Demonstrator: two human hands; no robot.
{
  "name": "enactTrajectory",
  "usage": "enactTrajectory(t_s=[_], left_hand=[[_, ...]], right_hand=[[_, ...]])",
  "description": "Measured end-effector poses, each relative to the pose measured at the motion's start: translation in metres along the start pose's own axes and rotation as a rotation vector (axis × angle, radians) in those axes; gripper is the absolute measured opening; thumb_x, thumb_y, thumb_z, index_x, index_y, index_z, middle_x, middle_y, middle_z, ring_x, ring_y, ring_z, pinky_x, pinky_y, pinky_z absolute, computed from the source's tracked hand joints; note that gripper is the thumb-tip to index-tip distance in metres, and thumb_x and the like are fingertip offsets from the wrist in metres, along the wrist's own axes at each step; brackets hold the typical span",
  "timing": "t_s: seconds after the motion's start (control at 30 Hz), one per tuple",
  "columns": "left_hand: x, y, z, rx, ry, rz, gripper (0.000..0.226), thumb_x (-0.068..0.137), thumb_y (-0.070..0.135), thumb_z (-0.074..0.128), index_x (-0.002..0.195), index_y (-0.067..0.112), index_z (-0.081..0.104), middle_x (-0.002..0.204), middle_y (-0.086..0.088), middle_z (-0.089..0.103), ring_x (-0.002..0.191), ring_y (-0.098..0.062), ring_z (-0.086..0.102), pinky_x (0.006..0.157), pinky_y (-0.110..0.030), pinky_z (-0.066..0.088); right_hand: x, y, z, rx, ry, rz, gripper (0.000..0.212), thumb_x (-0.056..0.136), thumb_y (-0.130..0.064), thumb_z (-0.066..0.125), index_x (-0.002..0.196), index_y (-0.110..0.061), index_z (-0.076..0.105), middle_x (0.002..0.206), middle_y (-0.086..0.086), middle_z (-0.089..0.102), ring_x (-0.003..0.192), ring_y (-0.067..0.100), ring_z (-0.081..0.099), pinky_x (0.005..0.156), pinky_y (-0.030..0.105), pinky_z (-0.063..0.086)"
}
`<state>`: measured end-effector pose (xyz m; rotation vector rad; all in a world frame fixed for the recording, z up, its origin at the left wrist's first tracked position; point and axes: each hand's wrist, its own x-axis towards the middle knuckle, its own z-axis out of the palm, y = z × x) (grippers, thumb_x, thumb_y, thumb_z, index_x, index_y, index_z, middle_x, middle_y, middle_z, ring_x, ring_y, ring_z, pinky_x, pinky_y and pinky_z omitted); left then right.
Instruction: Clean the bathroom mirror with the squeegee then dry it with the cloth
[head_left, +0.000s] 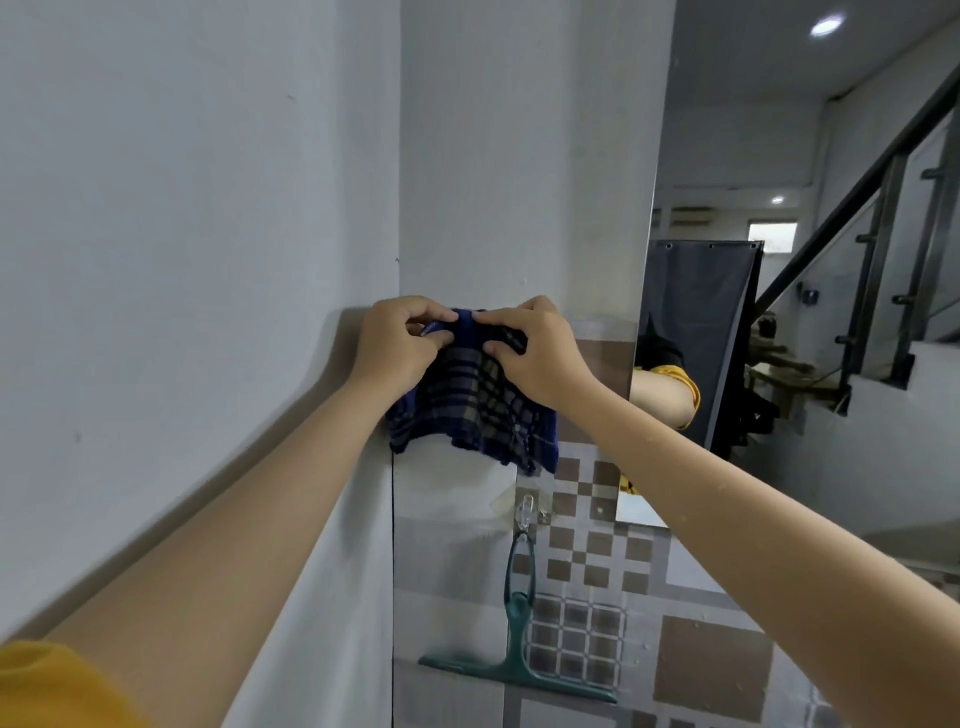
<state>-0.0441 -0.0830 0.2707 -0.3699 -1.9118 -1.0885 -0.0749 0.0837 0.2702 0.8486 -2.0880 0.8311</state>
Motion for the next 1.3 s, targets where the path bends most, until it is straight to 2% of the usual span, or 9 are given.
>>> enactTrajectory(t_s=[0.1,0.27,0.33,0.6,0.7,0.77,0.97,1.13,1.3], left_hand=[[0.010,0.005,-0.002,0.037,0.052,0.036,0.016,0.080,0.000,0.065,0.090,0.010,0.073,0.077,0.002,0.064,0.063,-0.002,0.055,0.062,-0.004,0.044],[0.025,0.009,0.001,0.042,-0.007,0.013,0.020,0.083,0.000,0.063,0.100,0.006,0.071,0.087,0.002,0.062,0.070,0.004,0.054,0.067,0.003,0.040],[0.022,0.004,0.005,0.018,-0.071,-0.036,0.021,0.082,0.006,0.066,0.102,0.007,0.070,0.090,0.002,0.064,0.074,0.004,0.054,0.068,0.003,0.040],[0.008,-0.018,0.014,-0.224,-0.079,-0.216,0.009,0.083,0.010,0.065,0.090,0.014,0.070,0.079,0.009,0.065,0.069,0.003,0.061,0.063,-0.006,0.047],[0.002,-0.020,0.015,-0.276,-0.109,-0.248,0.015,0.084,0.005,0.063,0.098,0.000,0.068,0.069,0.011,0.066,0.057,0.005,0.061,0.058,-0.009,0.048],[-0.001,-0.018,0.013,-0.267,-0.129,-0.252,0.013,0.085,0.005,0.061,0.097,0.002,0.067,0.071,0.008,0.064,0.055,0.005,0.060,0.056,-0.008,0.047],[-0.005,-0.010,0.003,-0.214,-0.192,-0.328,0.014,0.091,0.023,0.054,0.093,0.025,0.068,0.091,0.005,0.067,0.086,-0.009,0.062,0.079,-0.025,0.051],[-0.017,0.011,0.001,-0.140,-0.158,-0.343,0.025,0.093,0.031,0.049,0.108,0.020,0.066,0.095,0.005,0.065,0.085,-0.008,0.059,0.074,-0.023,0.050],[-0.036,0.036,-0.006,-0.088,-0.124,-0.296,0.023,0.095,0.029,0.046,0.107,0.018,0.062,0.086,0.011,0.057,0.076,-0.001,0.051,0.075,-0.021,0.042]], right_hand=[[0.009,-0.003,-0.004,0.013,0.082,-0.034,0.032,0.087,-0.007,0.065,0.118,-0.017,0.068,0.098,0.003,0.041,0.083,0.011,0.042,0.074,-0.003,0.033],[0.024,-0.008,-0.004,-0.114,0.082,0.005,0.030,0.090,-0.016,0.063,0.119,-0.020,0.067,0.101,0.003,0.038,0.078,0.018,0.049,0.076,0.033,0.052],[0.020,-0.007,-0.001,-0.162,0.023,0.010,0.029,0.092,-0.024,0.060,0.120,-0.022,0.066,0.104,0.005,0.042,0.079,0.023,0.056,0.075,0.037,0.055],[0.000,0.001,0.015,-0.096,-0.038,0.047,0.028,0.094,-0.026,0.052,0.117,-0.022,0.067,0.106,0.007,0.068,0.096,0.024,0.061,0.077,0.032,0.049],[-0.008,0.000,0.018,-0.052,-0.046,0.101,0.026,0.093,-0.024,0.052,0.116,-0.022,0.065,0.094,0.000,0.067,0.085,0.020,0.058,0.070,0.032,0.048],[-0.011,-0.002,0.018,-0.036,-0.029,0.131,0.025,0.093,-0.022,0.054,0.116,-0.022,0.064,0.087,-0.001,0.065,0.079,0.018,0.055,0.068,0.032,0.049],[-0.022,-0.008,0.018,-0.004,0.053,0.215,0.018,0.091,-0.020,0.055,0.108,-0.016,0.062,0.075,0.005,0.068,0.068,0.025,0.063,0.062,0.043,0.057],[-0.030,-0.019,0.011,-0.053,0.058,0.230,0.024,0.094,-0.017,0.050,0.115,-0.014,0.059,0.108,0.012,0.060,0.087,0.020,0.052,0.068,0.031,0.045],[-0.040,-0.038,-0.002,-0.080,0.050,0.234,0.029,0.094,-0.016,0.047,0.122,-0.013,0.056,0.117,0.010,0.059,0.100,0.024,0.054,0.072,0.029,0.040]])
